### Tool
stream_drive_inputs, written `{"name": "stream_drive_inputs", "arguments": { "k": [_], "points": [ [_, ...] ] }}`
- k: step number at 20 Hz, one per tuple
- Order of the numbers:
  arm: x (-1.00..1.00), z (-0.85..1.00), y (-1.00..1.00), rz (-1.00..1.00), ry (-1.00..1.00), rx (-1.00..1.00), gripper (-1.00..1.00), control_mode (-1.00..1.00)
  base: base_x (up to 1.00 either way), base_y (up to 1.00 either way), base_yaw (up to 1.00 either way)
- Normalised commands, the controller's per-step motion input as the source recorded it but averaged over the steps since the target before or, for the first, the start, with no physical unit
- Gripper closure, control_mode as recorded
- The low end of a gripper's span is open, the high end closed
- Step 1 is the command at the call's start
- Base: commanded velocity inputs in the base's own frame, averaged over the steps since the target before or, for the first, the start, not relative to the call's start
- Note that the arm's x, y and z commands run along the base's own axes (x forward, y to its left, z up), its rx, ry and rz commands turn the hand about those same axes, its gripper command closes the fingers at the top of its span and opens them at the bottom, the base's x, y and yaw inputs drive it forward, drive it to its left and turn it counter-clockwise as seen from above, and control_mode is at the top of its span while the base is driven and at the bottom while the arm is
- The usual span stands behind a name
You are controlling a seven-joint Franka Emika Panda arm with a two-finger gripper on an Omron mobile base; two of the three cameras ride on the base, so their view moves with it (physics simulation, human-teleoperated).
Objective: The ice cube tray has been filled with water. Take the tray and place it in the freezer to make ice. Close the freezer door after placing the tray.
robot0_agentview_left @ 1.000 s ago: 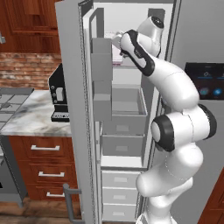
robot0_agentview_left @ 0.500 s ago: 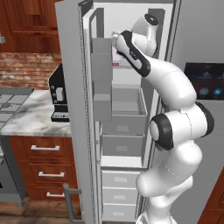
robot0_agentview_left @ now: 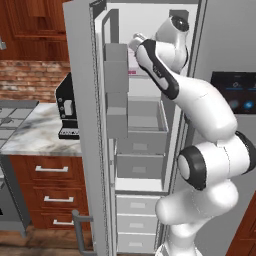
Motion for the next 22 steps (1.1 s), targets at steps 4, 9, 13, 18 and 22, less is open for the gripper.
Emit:
{"name": "stream_drive_inputs", "arguments": {
  "k": [4,9,13,18,22],
  "points": [
    [-0.92,0.0,0.0,-0.02,-0.13,0.08,-1.0,-1.0,0.0,0.0,0.0],
    [-0.98,0.25,-0.12,0.0,-0.03,0.12,-1.0,-1.0,0.0,0.0,0.0],
    [-1.0,0.14,-0.41,0.0,0.0,0.03,-1.0,-1.0,0.0,0.0,0.0],
    [-1.0,0.01,-0.43,0.0,0.0,0.0,-1.0,-1.0,0.0,0.0,0.0],
    [-1.0,0.0,-0.34,0.13,-0.04,-0.02,-1.0,-1.0,0.0,0.0,0.0]
  ]
}}
